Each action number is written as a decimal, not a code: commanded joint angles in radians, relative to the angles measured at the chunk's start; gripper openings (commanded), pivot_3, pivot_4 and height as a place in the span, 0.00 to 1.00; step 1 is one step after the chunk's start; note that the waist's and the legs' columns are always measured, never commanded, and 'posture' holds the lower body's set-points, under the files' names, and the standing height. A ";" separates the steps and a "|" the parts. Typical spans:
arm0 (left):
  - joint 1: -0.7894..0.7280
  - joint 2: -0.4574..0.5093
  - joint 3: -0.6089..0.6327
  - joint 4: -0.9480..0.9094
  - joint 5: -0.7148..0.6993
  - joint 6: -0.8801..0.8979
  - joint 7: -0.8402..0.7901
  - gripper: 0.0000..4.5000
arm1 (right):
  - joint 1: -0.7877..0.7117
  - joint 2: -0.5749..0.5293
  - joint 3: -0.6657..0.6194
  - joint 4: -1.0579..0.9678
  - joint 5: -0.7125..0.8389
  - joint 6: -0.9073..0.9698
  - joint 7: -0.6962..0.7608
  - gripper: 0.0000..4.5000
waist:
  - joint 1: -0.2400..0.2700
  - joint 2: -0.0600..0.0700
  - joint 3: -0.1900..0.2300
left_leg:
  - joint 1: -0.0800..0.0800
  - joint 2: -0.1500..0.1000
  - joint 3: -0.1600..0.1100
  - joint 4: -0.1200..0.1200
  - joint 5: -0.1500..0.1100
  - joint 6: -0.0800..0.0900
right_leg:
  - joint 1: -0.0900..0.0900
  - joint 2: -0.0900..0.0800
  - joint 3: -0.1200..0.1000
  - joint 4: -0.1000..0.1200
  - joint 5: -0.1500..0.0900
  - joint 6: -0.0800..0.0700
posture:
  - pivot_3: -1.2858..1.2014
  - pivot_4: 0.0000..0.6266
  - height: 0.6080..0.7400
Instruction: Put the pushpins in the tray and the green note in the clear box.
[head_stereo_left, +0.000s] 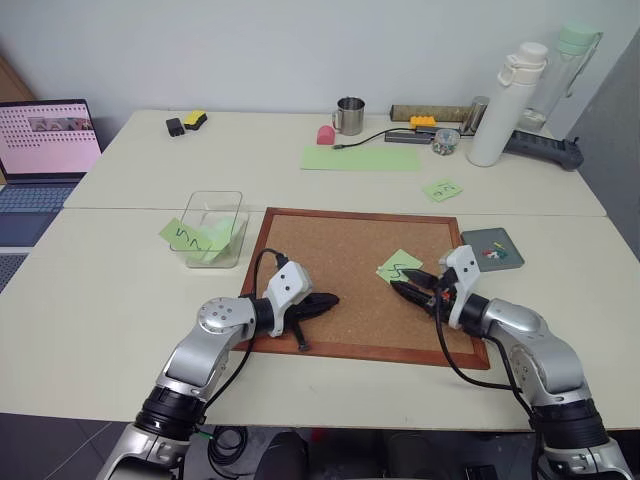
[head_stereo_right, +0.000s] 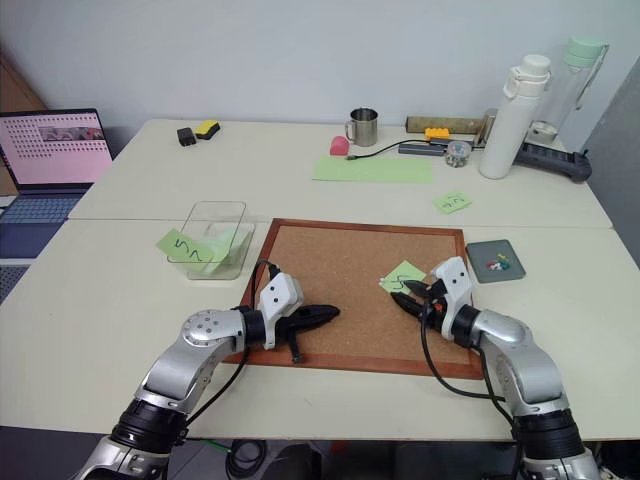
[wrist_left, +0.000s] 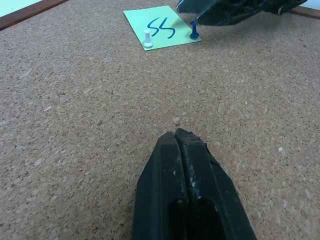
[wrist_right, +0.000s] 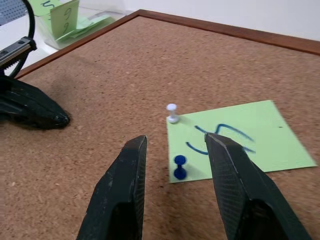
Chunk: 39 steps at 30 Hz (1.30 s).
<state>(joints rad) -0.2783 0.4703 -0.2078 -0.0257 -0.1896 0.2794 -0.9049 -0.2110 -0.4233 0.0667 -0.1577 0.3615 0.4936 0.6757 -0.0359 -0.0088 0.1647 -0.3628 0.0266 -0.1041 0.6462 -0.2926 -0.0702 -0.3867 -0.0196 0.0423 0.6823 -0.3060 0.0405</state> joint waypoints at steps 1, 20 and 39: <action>0.011 0.017 0.000 -0.007 0.014 0.001 0.004 0.00 | -0.024 0.001 0.037 -0.008 -0.041 -0.024 0.000 0.42 | 0.000 0.000 0.000 | 0.000 0.000 0.000 0.000 0.000 0.000 | 0.000 0.000 0.000 0.000 0.000 0.000 | 0.52 0.24 1.00; 0.012 0.012 -0.006 -0.011 0.012 0.000 0.010 0.00 | -0.065 0.049 0.002 0.041 -0.062 -0.050 -0.047 0.00 | -0.001 0.000 0.000 | 0.000 0.000 0.000 0.000 0.000 0.000 | 0.000 0.000 0.000 0.000 0.000 0.000 | 0.52 0.24 1.00; 0.013 0.016 -0.015 -0.014 0.012 -0.004 -0.008 0.00 | -0.058 0.048 -0.172 -0.094 0.084 0.014 -0.109 0.00 | 0.002 0.000 0.000 | 0.000 0.000 -0.001 0.000 0.000 0.000 | 0.000 0.000 -0.001 0.000 0.000 0.000 | 0.52 0.24 1.00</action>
<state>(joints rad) -0.2738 0.4748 -0.2103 -0.0316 -0.1897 0.2757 -0.9064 -0.2465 -0.3828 -0.0276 -0.2468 0.4226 0.5105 0.6185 -0.0343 -0.0087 0.1647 -0.3631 0.0266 -0.1050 0.6461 -0.2926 -0.0702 -0.3865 -0.0197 0.0417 0.6822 -0.3060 0.0405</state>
